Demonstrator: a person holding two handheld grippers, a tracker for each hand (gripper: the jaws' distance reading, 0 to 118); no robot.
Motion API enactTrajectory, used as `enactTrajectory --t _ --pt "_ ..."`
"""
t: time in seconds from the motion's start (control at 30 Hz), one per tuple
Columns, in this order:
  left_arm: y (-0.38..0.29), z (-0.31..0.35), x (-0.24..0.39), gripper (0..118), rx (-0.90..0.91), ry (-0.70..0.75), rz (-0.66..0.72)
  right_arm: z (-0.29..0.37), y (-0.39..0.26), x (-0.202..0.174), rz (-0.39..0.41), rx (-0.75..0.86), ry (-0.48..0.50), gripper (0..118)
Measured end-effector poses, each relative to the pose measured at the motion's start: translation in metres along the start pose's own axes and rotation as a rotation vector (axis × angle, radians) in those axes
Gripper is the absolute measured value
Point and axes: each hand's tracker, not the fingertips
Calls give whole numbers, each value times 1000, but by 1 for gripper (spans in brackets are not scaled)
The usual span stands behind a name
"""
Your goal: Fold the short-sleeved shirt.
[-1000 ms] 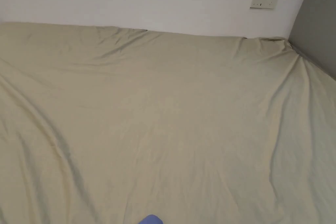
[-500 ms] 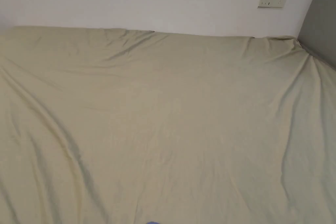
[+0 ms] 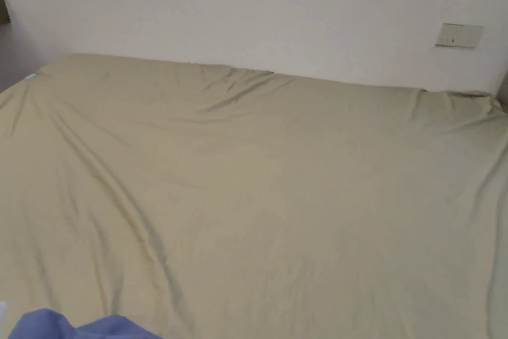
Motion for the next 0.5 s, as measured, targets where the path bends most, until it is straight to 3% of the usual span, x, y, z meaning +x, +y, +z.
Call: enactTrajectory --t 0.23,0.4,0.5 --pt "8 8 -59 37 -55 158 -23 -12 5 -30 66 -26 8 1" --pt "16 3 -89 37 -112 349 -51 -21 9 -42 100 -35 9 1" --pt "19 1 -107 37 -125 363 -6 -24 9 -46 110 -35 11 1"
